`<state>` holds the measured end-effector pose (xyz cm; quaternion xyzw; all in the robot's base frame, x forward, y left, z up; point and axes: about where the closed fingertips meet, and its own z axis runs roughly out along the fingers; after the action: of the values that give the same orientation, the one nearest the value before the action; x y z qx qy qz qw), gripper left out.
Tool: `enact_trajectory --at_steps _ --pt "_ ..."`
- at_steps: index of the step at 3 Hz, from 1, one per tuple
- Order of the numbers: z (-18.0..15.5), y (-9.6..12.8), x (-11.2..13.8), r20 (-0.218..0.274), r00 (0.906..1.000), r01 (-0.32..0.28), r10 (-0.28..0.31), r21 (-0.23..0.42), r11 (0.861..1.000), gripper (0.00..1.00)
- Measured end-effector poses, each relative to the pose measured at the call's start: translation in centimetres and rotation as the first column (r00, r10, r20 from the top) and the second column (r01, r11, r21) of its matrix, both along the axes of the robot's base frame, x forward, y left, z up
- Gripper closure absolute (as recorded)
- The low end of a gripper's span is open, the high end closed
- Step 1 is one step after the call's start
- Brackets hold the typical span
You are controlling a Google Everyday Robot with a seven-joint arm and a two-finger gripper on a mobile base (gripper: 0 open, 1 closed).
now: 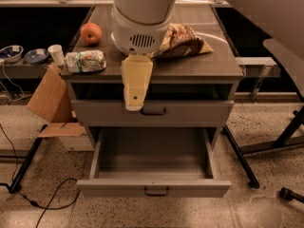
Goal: Place 7up can into middle drawer
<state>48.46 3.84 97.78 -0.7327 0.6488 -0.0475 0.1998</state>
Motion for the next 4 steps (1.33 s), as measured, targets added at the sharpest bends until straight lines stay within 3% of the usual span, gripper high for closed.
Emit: enact_trajectory --at_steps 1,2,4 --pt "0.1 0.0 0.0 0.001 1.0 -0.001 0.001 0.0 1.0 0.0" --pt "0.4 1.9 1.6 0.0 0.9984 -0.057 0.057 -0.01 0.998 0.0" --pt "-2.5 7.8 10.0 -0.06 0.9873 -0.149 0.147 -0.04 0.988 0.0"
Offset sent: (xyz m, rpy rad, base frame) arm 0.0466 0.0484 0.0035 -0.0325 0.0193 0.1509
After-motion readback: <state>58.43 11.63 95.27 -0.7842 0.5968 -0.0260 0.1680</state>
